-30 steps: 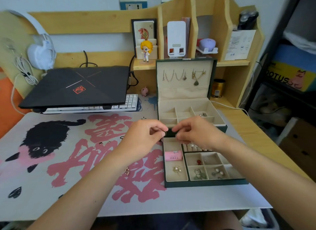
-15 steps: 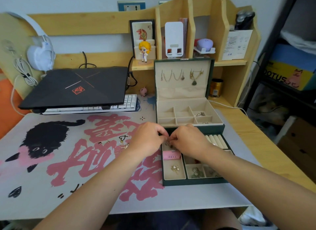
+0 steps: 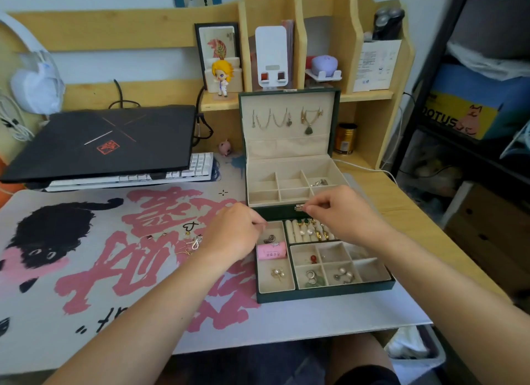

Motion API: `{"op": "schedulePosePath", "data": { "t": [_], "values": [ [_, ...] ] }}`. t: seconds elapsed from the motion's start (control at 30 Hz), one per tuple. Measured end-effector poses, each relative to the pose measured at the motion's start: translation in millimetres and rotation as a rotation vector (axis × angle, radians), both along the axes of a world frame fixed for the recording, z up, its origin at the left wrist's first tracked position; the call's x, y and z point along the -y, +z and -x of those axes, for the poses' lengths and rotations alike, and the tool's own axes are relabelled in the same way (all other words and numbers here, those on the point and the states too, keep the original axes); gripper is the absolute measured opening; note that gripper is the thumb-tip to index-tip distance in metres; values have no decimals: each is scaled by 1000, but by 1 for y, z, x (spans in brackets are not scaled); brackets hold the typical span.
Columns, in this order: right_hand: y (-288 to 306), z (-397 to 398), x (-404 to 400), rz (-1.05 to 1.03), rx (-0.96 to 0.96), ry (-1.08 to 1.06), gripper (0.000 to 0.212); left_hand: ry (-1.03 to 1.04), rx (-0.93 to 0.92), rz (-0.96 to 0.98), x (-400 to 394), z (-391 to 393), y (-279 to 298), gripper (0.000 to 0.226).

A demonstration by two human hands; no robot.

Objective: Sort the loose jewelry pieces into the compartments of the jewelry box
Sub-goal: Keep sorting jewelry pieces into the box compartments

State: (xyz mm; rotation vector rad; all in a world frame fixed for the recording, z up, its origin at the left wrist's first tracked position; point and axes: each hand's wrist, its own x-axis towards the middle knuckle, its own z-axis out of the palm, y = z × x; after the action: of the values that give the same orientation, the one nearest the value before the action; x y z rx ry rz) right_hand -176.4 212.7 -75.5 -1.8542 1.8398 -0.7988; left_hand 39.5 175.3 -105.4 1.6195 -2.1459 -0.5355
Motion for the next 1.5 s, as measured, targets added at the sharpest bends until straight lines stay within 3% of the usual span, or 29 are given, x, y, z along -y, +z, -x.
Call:
{"op": "schedulePosePath", "data": {
  "t": [0.13, 0.27, 0.4, 0.5, 0.6, 0.7, 0.8, 0.9, 1.17, 1.37, 1.5],
  "values": [
    [14, -8, 1, 40, 7, -17, 19, 87, -204, 41, -14, -32, 14, 21],
    [21, -51, -1, 74, 7, 82, 19, 394, -455, 245, -26, -96, 14, 22],
    [18, -107, 1, 32, -2, 234, 18, 627, -494, 273, -26, -166, -6, 26],
    [15, -124, 8, 3, -56, 276, 19, 583, -427, 134, -19, -191, -32, 23],
    [12, -130, 15, -31, -88, 294, 21, 561, -334, 147, -13, -199, -50, 15],
    [8, -133, 19, -48, -88, 299, 23, 591, -346, 95, -1, -202, -48, 14],
    [5, -135, 23, -50, -101, 303, 23, 529, -193, 31, 14, -194, -43, 13],
    [2, -137, 26, -57, -117, 302, 23, 513, -69, 93, 17, -182, -44, 11],
    [-4, -152, 58, -82, -254, 375, 18, 483, -81, 203, 22, -187, -58, 20],
    [-7, -187, 97, -63, -539, 616, 14, 274, 297, 450, 17, -183, -57, 20],
    [-7, -194, 111, -67, -659, 733, 13, 255, 459, 446, 15, -174, -48, 9]
  ]
}}
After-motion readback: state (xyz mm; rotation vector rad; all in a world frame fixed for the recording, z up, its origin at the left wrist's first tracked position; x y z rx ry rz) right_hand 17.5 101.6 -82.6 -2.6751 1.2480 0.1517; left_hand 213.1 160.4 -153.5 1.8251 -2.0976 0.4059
